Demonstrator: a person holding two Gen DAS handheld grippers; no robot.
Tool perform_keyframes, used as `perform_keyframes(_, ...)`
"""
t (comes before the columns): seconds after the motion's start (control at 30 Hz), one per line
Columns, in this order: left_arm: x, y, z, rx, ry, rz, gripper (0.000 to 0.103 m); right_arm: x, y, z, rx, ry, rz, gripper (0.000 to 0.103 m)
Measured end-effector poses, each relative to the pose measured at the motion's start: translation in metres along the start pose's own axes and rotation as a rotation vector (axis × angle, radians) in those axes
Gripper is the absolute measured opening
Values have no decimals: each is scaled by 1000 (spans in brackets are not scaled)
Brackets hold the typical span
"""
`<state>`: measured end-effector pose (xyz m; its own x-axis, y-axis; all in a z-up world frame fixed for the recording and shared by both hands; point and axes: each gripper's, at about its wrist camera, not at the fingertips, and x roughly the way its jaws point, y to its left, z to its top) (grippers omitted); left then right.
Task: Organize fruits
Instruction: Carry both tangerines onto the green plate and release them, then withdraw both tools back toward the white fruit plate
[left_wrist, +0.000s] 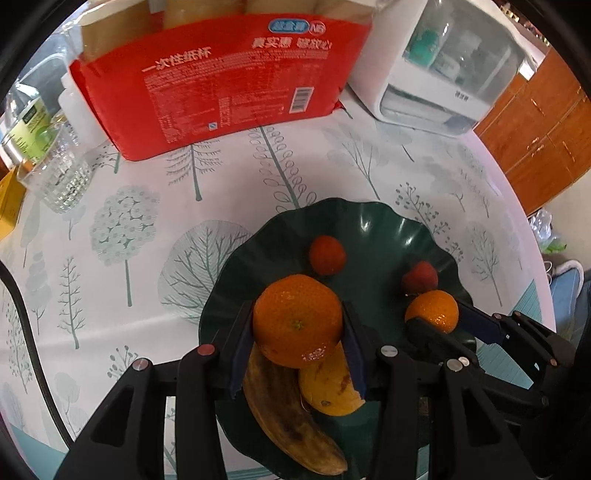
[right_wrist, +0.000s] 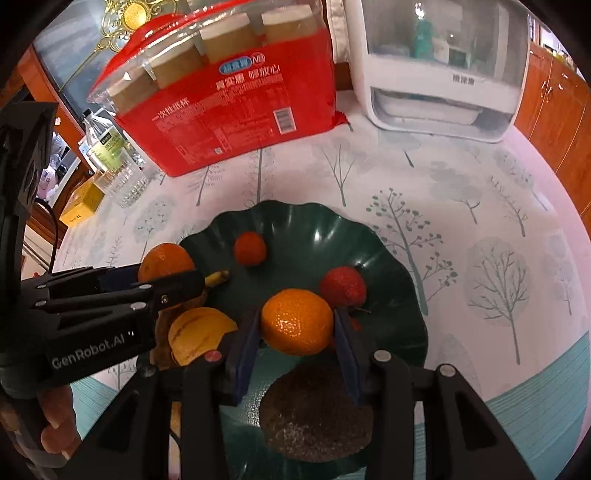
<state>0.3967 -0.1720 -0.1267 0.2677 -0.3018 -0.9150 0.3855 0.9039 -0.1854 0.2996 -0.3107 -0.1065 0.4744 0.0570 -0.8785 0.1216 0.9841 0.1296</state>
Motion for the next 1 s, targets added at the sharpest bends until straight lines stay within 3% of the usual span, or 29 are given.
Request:
perform_keyframes(0.13,1,-3,-1,19,2,2,49,6,-2,0,11,23,12,41)
perform_keyframes(0.2,-1,-3,-1,18,-2,-4,61,5,-4,-2,14,16,32,42)
perform_keyframes(0.3,-6,-2,-2,12,-16,3,69,3,-4,-3,11,8,26,43)
perform_keyframes(0.5,-20,4,-9,-7,-24,-1,70,-5,-5,-7,18,0,32,43)
perform_keyframes(1.0,-81,10,-44,24,-105,84,77,-46,3,-22,11,-43,27,43)
